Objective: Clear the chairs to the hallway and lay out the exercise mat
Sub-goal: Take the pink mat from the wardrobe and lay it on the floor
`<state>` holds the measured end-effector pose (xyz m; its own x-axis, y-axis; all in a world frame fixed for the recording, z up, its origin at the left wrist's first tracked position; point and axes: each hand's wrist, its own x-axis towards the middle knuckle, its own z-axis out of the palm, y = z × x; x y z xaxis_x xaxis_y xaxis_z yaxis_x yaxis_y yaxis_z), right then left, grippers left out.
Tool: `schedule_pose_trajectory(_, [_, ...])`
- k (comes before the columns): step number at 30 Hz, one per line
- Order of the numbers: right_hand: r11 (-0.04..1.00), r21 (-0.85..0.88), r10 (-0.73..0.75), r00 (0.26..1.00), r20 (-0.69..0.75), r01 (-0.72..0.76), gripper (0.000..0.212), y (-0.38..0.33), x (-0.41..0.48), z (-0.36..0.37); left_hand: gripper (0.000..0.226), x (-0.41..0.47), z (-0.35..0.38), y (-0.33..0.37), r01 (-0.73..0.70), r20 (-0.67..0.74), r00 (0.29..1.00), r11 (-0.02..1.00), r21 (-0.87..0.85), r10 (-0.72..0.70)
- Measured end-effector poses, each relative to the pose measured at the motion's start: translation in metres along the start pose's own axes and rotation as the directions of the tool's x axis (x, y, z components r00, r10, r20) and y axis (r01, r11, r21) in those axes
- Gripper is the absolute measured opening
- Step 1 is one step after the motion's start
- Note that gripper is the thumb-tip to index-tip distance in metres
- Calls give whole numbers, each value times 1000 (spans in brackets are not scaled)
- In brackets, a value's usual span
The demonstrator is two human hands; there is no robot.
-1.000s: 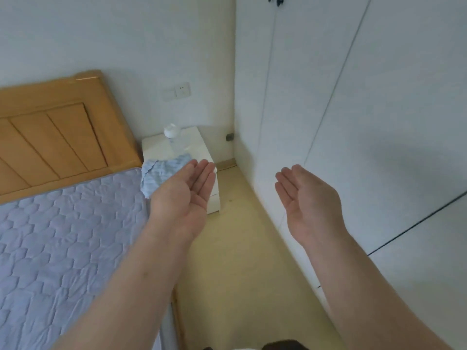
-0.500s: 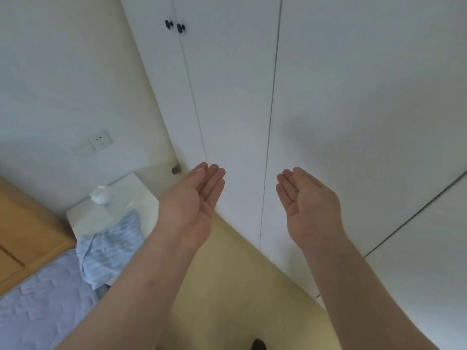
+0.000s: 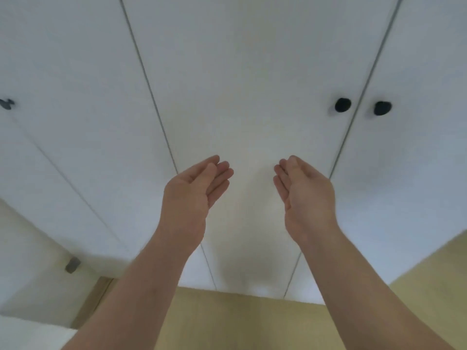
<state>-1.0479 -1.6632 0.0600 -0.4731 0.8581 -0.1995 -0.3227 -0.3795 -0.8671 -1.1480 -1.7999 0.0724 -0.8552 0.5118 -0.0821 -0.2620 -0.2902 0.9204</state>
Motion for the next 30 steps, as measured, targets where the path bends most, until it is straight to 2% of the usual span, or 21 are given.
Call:
schedule_pose_trajectory(3, [949, -250, -217, 974, -69, 193, 44, -25, 0, -18, 22, 20, 32, 2, -108, 191, 979, 975, 196, 70])
schedule_pose_trajectory(5, [830, -492, -331, 942, -55, 263, 43, -38, -3, -32, 23, 27, 55, 0, -198, 329, 940, 928, 316, 89])
schedule_pose_trajectory(7, [711, -650, -389, 920, -47, 268, 42, -46, -9, -45, 25, 34, 77, -2, -302, 449, 888, 861, 410, 97])
schedule_pose_trajectory(8, [684, -680, -408, 911, -57, 264, 41, -50, -10, -50, 27, 38, 87, -3, -385, 508, 854, 794, 471, 113])
schedule_pose_trajectory(10, [684, -684, -428, 899, -96, 253, 40, -58, -12, -56, 34, 45, 106, -6, -566, 613, 777, 588, 577, 147])
schedule_pose_trajectory(11, [686, -683, -435, 894, -110, 250, 39, -62, -12, -59, 37, 48, 115, -7, -605, 633, 758, 531, 593, 156])
schedule_pose_trajectory(17, [620, -743, -520, 842, -147, 253, 40, -81, -17, -68, 44, 57, 163, -11, -649, 673, 716, 533, 543, 188])
schedule_pose_trajectory(21, [606, -750, -525, 841, -129, 263, 41, -85, -24, -75, 52, 62, 180, -13, -631, 629, 748, 518, 577, 211])
schedule_pose_trajectory(25, [593, -749, -519, 851, -77, 294, 42, -89, -29, -80, 42, 63, 189, -17, -638, 624, 752, 474, 607, 213])
schedule_pose_trajectory(30, [597, -737, -498, 867, -32, 316, 42, -92, -31, -94, 50, 56, 195, -18, -643, 594, 764, 381, 664, 253])
